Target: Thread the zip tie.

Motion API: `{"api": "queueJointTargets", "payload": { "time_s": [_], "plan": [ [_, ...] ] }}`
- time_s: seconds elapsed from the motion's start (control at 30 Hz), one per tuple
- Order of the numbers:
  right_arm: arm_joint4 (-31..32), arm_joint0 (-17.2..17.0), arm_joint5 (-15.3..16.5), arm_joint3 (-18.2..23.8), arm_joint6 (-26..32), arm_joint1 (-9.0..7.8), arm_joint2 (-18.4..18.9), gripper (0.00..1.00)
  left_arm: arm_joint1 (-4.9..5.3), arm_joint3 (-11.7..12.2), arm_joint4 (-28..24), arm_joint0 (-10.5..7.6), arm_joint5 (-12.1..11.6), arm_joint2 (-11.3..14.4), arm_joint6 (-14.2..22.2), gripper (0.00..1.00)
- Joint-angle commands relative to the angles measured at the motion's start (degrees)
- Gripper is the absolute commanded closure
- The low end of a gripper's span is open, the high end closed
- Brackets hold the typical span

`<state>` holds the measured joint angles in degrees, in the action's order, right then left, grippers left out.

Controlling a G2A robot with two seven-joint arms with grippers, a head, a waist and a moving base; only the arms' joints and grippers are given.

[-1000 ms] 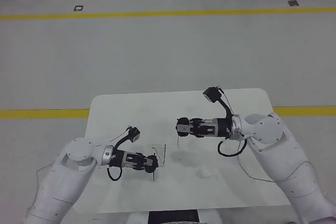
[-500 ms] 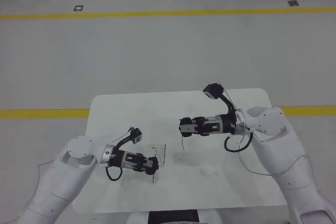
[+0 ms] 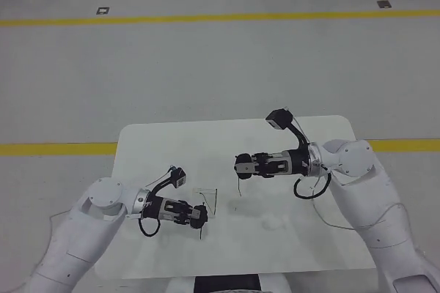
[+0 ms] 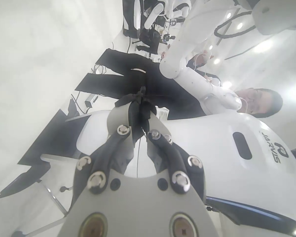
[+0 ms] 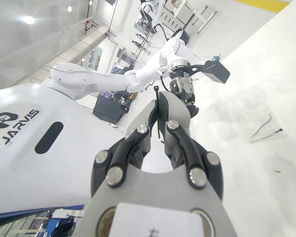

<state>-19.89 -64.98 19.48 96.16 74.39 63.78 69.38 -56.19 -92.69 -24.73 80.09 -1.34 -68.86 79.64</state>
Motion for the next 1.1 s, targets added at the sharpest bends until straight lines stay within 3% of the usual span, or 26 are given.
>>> {"api": "queueJointTargets", "payload": {
  "time_s": [0.0, 0.2, 0.27, 0.5, 0.73, 0.87, 1.07],
  "plan": [
    [0.0, 0.0, 0.0, 0.0, 0.0, 0.0, 0.0, 1.0, 0.0, 0.0, 0.0, 0.0, 0.0, 0.0, 0.0, 1.0],
    [0.45, 0.14, 0.0, 0.61, -1.22, 0.09, -0.41, 1.0, 0.0, 0.0, 0.0, 0.0, 0.0, 0.0, 0.0, 1.0],
    [0.47, 1.82, 0.0, 0.25, -0.91, 0.37, -1.27, 1.0, 0.0, 0.0, 0.0, 0.0, 0.0, 0.0, 0.0, 1.0],
    [-3.77, 9.47, 0.0, -6.65, 5.25, 3.01, -4.13, 1.0, 0.0, 0.0, 0.0, 0.0, 0.0, 0.0, 0.0, 1.0],
    [-5.88, 14.81, 0.0, -13.16, 5.25, 5.55, -8.92, 1.0, 0.0, 0.0, 0.0, 0.0, 0.0, 0.0, 0.0, 1.0],
    [-6.23, 16.64, 0.0, -16.21, 5.25, 6.49, -10.82, 1.0, 0.0, 0.0, 0.0, 0.0, 0.0, 0.0, 0.0, 1.0],
    [-6.64, 17.35, 0.0, -17.55, 5.25, 7.16, -13.04, 1.0, 0.0, 0.0, 0.0, 0.0, 0.0, 0.0, 0.0, 1.0]
  ]
}}
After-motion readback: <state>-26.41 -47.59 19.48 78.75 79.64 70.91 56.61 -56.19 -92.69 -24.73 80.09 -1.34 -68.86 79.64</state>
